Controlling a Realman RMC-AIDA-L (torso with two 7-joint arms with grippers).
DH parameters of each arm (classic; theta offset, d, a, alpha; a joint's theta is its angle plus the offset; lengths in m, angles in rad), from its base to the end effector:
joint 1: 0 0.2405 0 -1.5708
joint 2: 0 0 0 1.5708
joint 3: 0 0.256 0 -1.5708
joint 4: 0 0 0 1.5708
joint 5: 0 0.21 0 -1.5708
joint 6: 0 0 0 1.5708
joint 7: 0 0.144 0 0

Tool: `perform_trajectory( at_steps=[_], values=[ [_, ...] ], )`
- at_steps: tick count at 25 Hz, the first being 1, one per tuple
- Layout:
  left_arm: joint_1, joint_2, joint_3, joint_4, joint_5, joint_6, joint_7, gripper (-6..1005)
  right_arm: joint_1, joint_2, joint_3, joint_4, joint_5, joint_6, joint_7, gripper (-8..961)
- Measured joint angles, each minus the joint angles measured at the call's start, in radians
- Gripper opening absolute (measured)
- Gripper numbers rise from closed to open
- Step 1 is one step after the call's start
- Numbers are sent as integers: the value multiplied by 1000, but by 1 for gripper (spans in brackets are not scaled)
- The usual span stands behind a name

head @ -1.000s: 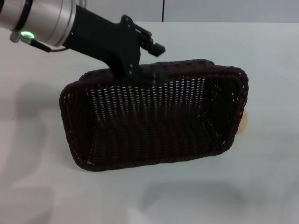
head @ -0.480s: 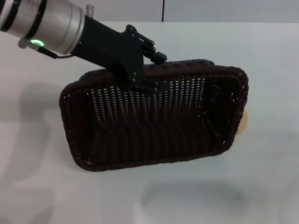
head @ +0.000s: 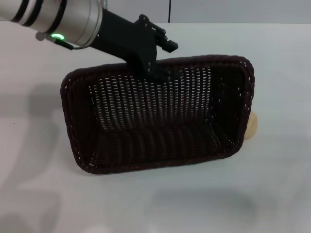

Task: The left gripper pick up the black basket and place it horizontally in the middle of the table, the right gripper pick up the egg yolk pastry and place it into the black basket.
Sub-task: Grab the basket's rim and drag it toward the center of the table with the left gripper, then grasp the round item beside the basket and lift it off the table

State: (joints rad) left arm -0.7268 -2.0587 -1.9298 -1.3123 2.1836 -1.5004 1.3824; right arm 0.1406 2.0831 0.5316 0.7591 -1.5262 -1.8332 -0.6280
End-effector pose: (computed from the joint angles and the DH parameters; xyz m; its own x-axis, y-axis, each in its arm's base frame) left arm -0.0972 0.3819 0.0190 0.9909 -0.1345 0.0073 -0.1283 -0.9592 -0.2520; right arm 0.2942 0.2211 0.0270 0.8149 0.3290 -0.4771 -0.5730 0.5805 -0.5785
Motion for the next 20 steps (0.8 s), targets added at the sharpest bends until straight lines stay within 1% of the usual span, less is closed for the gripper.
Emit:
perform_trajectory(
  at_steps=[2,5,6,8,12,13,14,17,18,19,20],
  values=[
    [-16,0,-3,26,0,29,15,573,0,0,-2,6,0,-2,-21,518],
    [-30,-1,-4,56,-8,113,37,573,1,-1,-2,7,0,-2,-25,518],
    [-30,-1,-4,56,-8,113,37,573,1,-1,-2,7,0,-2,-25,518],
    [-52,-2,2,103,-8,189,46,573,1,-1,-2,8,0,-2,-25,518],
    [-69,-4,-5,131,-11,212,53,573,1,-2,-2,8,0,-3,-25,518],
    [-60,-4,-29,99,-28,204,49,573,1,-2,1,7,0,0,-25,518],
    [-60,-4,-29,99,-28,204,49,573,1,-2,1,7,0,0,-25,518],
    [-12,2,-117,26,-125,149,43,573,1,-2,5,4,0,2,-25,518],
    [22,2,-195,4,-196,117,46,573,2,-2,6,3,0,4,-23,518],
    [50,1,-241,0,-248,113,51,573,2,-2,5,2,0,6,-20,518],
    [50,1,-241,0,-248,113,51,573,2,-2,5,2,0,6,-20,518]
  ],
)
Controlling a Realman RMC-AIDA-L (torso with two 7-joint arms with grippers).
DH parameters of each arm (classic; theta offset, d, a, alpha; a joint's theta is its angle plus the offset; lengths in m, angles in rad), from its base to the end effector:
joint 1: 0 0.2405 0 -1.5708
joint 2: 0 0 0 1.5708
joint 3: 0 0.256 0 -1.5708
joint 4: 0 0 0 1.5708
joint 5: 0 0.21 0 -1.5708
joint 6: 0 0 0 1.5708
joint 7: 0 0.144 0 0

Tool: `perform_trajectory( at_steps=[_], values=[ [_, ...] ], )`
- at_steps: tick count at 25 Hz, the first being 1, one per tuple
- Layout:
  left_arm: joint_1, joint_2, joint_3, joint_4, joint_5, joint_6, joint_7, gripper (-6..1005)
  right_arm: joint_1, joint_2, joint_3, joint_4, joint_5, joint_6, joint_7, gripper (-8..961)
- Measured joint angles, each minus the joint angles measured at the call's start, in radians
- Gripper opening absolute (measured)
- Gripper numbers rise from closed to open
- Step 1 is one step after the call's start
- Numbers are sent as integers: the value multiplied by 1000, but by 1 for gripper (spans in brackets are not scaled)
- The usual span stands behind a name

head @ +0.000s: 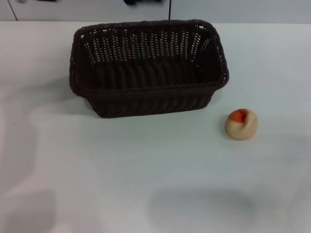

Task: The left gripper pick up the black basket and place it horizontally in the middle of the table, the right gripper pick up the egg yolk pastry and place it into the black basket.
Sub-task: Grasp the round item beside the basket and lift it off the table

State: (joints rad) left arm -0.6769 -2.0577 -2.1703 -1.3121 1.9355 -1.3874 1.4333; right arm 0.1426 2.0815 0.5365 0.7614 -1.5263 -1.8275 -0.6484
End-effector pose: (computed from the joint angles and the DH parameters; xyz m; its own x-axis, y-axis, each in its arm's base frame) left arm -0.0980 0.4027 0.0805 0.9295 -0.1169 0.3499 0.0684 -0.8774 -0.4749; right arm 0.2943 0.2226 0.0276 0.8253 0.3165 -0.4676 -0.5576 0.5869 -0.5870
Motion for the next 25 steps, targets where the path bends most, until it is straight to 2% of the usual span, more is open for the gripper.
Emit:
perform_trajectory(
  at_steps=[2,3,5,7,8,11,13,14,18,25],
  values=[
    [55,-3,-61,0,-99,14,11,573,0,0,-7,4,0,5,3,518],
    [125,-3,-106,11,-240,43,31,573,-1,2,-22,10,0,8,5,518],
    [145,-2,-117,14,-281,51,37,573,-2,2,-35,13,0,8,6,518],
    [204,-2,-153,24,-388,78,54,573,-4,4,-83,32,0,13,9,518],
    [236,-1,-201,51,-447,109,72,573,-5,4,-127,57,0,28,12,518],
    [245,-1,-241,103,-460,139,93,573,-2,4,-186,83,0,46,13,518],
    [244,0,-322,234,-481,177,153,573,3,5,-257,112,0,65,19,518],
    [244,0,-322,234,-481,177,153,573,3,5,-274,122,0,75,25,518],
    [258,7,-435,388,-551,177,219,573,-3,5,-333,136,0,109,70,517],
    [295,19,-442,390,-561,151,215,573,-9,5,-368,137,0,188,112,517]
  ],
)
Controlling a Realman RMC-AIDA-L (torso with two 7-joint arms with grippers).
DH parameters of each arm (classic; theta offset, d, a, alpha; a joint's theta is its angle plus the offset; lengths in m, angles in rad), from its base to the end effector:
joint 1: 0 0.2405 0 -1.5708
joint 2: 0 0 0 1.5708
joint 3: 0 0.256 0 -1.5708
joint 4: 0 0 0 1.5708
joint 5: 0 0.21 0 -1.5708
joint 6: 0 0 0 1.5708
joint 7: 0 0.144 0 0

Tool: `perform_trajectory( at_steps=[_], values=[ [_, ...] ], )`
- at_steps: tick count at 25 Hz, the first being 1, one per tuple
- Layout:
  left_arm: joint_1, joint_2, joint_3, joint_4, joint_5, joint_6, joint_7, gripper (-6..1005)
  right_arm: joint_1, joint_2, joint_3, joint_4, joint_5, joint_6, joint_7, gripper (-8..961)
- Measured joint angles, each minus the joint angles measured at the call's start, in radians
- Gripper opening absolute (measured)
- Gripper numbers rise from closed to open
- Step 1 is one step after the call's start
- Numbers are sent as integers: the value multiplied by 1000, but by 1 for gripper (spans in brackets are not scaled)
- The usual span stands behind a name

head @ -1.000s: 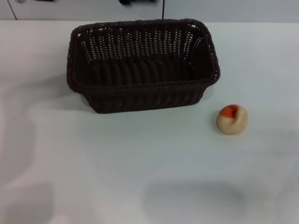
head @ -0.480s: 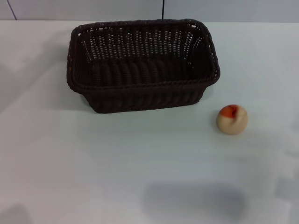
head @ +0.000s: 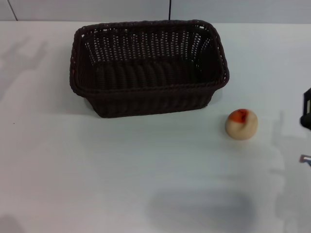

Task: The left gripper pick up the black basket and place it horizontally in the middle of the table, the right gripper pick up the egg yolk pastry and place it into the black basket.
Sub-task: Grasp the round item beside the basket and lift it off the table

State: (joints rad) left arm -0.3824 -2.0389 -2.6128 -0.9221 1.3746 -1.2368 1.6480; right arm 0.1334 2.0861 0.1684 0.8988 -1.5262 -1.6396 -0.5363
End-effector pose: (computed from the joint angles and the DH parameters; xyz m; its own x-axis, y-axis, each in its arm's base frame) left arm -0.2902 0.3611 0.1746 0.5017 -0.0683 0.8623 0.7735 -0.4109 -0.4825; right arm 0.2486 0.2019 -0.0595 0.6277 0.1798 -0.7574 -0.7783 0.1263 -0.6151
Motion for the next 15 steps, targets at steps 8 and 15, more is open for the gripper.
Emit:
perform_trajectory(
  at_steps=[8,15],
  values=[
    [18,6,-1,-15,-1,-35,-10,573,17,-2,-6,-33,14,157,65,517],
    [43,9,-6,-3,2,-24,6,573,44,-1,-6,-57,20,249,115,517]
  ],
)
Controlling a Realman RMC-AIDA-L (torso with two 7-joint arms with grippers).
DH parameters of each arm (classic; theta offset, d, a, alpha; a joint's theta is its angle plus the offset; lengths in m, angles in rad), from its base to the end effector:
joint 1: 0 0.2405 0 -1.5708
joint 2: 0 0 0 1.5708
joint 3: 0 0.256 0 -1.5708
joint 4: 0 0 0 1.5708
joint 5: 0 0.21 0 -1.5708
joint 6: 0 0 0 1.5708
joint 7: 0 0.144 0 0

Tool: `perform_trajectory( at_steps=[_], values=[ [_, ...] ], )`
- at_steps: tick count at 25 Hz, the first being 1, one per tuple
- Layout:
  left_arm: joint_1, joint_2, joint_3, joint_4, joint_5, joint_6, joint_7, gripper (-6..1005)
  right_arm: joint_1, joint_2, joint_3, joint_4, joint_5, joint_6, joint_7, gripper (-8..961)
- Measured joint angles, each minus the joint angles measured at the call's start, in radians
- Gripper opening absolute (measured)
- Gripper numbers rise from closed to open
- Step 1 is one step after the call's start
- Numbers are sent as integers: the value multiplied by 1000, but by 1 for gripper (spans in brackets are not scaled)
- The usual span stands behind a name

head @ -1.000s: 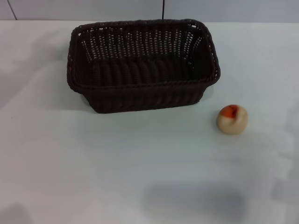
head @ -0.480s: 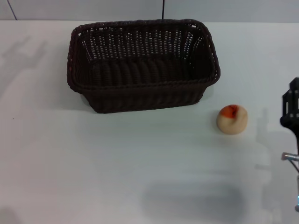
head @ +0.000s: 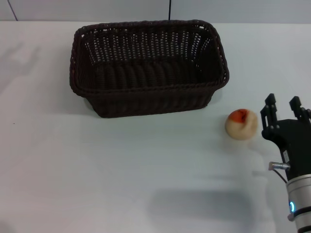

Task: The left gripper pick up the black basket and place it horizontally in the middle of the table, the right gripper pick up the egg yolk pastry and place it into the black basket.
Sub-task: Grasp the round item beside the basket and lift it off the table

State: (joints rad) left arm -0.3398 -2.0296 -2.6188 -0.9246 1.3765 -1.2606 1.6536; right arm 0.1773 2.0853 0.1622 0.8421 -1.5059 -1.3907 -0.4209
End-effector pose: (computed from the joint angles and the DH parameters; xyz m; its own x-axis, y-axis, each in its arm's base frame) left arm -0.3036 0.3468 0.1784 0.5166 -0.0566 0.8543 0.7749 -0.3934 -0.4947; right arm 0.2602 0.2162 -0.0921 0.5790 -0.0199 -0.8151 -0.8153 -0.0107 -0.5789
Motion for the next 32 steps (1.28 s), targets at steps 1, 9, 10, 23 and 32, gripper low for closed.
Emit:
perform_trajectory(
  at_steps=[1,9,10,23,32],
  values=[
    [0,0,0,0,0,0,0,573,3,0,-1,-1,1,10,0,517],
    [15,-26,-20,32,-9,5,81,573,20,-1,-3,-7,1,70,10,512],
    [13,-27,-21,47,-11,5,92,573,22,-1,-3,-8,1,73,14,511],
    [8,-26,-21,61,-13,-4,94,573,29,1,11,-53,7,151,120,491],
    [8,-27,-21,57,-17,-19,91,573,58,1,17,-80,8,218,144,477]
  ],
)
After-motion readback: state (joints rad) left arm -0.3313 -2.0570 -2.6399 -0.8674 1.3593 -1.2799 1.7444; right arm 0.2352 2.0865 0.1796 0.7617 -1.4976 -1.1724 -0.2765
